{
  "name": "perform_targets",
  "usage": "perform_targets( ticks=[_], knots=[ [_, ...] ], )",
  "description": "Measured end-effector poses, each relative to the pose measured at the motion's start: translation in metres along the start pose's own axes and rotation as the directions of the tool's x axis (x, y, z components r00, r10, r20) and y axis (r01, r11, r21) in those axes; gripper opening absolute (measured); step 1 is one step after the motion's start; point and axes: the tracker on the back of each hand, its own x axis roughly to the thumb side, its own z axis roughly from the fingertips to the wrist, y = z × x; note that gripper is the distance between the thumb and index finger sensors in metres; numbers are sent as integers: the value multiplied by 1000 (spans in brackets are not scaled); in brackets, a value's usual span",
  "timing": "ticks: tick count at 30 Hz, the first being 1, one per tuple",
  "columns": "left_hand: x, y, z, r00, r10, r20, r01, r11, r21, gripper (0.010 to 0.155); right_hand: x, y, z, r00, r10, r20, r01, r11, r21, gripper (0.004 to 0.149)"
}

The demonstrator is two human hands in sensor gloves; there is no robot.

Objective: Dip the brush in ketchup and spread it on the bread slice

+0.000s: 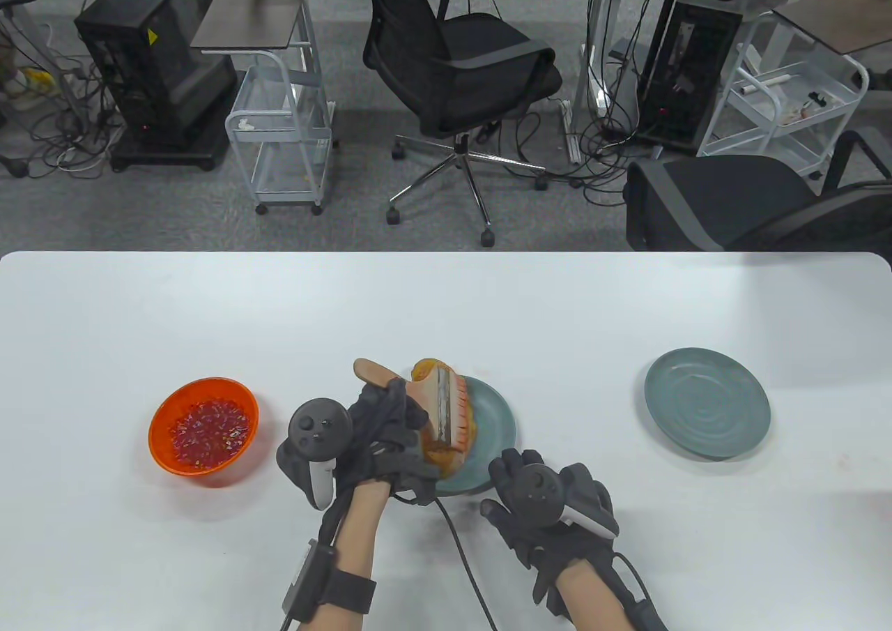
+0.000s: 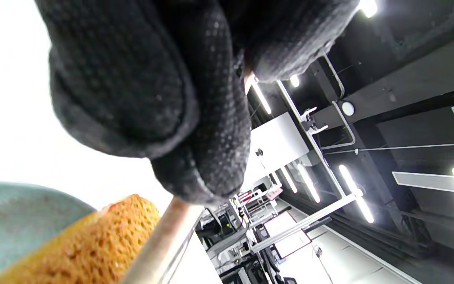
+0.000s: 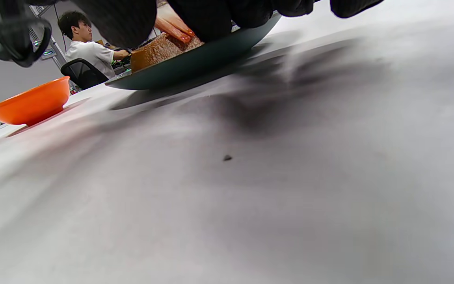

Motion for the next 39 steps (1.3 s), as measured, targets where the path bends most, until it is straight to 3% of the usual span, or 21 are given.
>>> perform_targets(
  ticks=[1, 4, 6, 12, 16, 19, 20, 22, 26, 28, 31, 36, 39],
  knots=[
    [2, 4, 0, 999, -16, 35, 15, 999, 42, 53, 0, 0, 0, 1000, -1, 0, 1, 1000, 1, 64],
    [12, 19, 1, 952, -264, 154, 240, 958, 160, 52, 2, -1, -1, 1000, -4, -9, 4, 1000, 7, 64],
    [14, 21, 3, 971, -193, 143, 164, 968, 193, 53, 4, -1, -1, 1000, -5, -14, 5, 1000, 14, 65],
    [1, 0, 2, 999, 47, -6, -47, 999, 11, 53, 4, 0, 0, 1000, 2, -8, -2, 1000, 19, 65],
    [-8, 5, -2, 999, 29, -32, -27, 999, 47, 53, 2, 0, 0, 1000, -9, -8, 9, 1000, 23, 65],
    [-6, 24, -1, 997, -79, 15, 75, 978, 193, 53, 3, -1, 0, 1000, -3, -9, 3, 1000, 26, 65],
    [-6, 27, -1, 995, -97, 18, 91, 975, 202, 53, 3, -1, 0, 1000, -8, -11, 8, 1000, 27, 65],
    [-5, 29, 0, 999, -39, 6, 37, 983, 182, 53, 3, 0, 0, 1000, -17, -13, 18, 999, 28, 66],
    [-5, 9, 1, 991, 127, -40, -124, 991, 57, 53, 3, 0, 0, 1000, -17, -10, 17, 999, 29, 66],
    [-7, 1, 1, 989, 127, -77, -125, 992, 33, 53, 2, 1, 1, 1000, -19, -9, 19, 999, 31, 66],
    [-12, 4, 0, 996, 67, -65, -63, 996, 56, 53, 0, 0, 1, 999, -37, -8, 37, 999, 34, 65],
    [-2, 28, 2, 994, -97, 41, 86, 973, 214, 53, 0, 1, 1, 999, -42, -12, 42, 998, 40, 66],
    [2, 22, 3, 998, 4, 66, -13, 991, 137, 53, 0, 1, 1, 998, -56, -15, 57, 997, 45, 66]
  ],
)
